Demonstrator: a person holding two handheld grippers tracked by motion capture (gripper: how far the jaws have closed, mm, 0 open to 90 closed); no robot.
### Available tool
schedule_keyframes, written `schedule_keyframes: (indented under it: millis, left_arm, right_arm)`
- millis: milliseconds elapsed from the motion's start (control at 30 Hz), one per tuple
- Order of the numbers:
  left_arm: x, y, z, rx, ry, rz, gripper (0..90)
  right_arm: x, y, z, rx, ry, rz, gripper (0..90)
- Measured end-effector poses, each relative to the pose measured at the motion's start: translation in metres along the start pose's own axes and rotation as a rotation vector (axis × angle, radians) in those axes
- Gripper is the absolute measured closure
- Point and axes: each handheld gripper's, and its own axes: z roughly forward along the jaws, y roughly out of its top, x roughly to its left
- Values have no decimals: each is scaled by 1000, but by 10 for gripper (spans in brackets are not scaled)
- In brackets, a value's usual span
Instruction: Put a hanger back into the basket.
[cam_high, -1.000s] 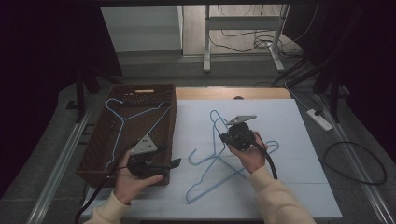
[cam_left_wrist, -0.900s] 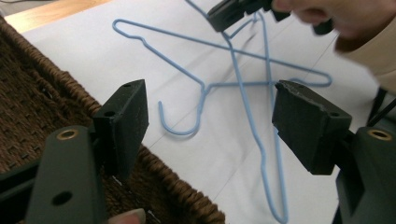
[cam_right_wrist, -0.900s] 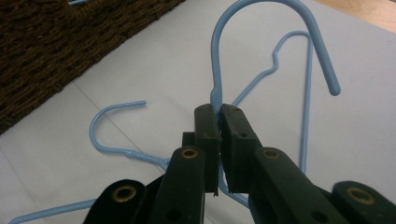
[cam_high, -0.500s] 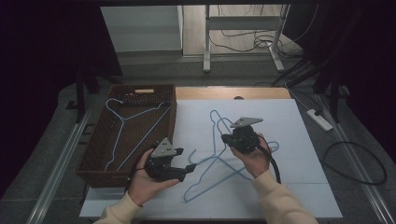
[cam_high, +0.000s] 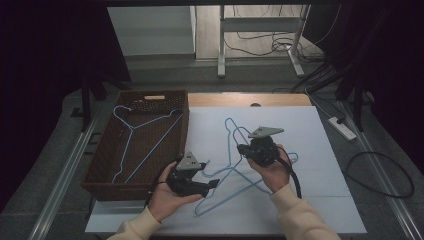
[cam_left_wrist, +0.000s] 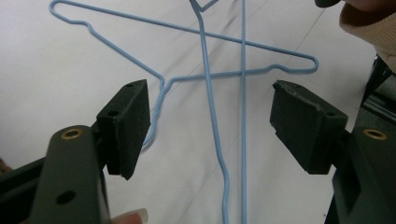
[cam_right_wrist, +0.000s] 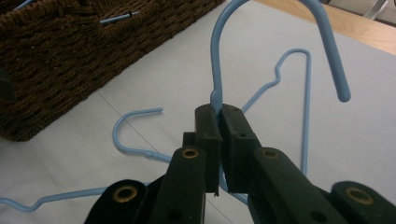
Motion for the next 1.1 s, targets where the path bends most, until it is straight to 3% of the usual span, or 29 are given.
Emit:
schedule_keyframes:
  millis: [367,600,767,967,1000,1033,1100]
  left_arm:
    - [-8,8,21,32,-19,17,306]
    - [-16,12,42,86,-9,14,340]
    - [-17,12,57,132,4,4,425]
    - [-15,9,66,144,-5,-14,615]
    - [-15,8,67,145,-7,-17,615]
    - [-15,8,67,142,-11,-19,720]
    - [-13,7,66,134,-24,-32,792]
  right_arm:
    - [4,0,-6,-17,11,-5,867]
    - [5,-1,-10,-31,15,-2,867]
    - [6,-1,-14,-39,20,-4,868]
    - [7,0,-18,-51,37,4,867]
    - [7,0,-18,-51,37,4,867]
    - [8,0,-19,-55,36,1,867]
    - [9,0,-20,-58,38,-1,867]
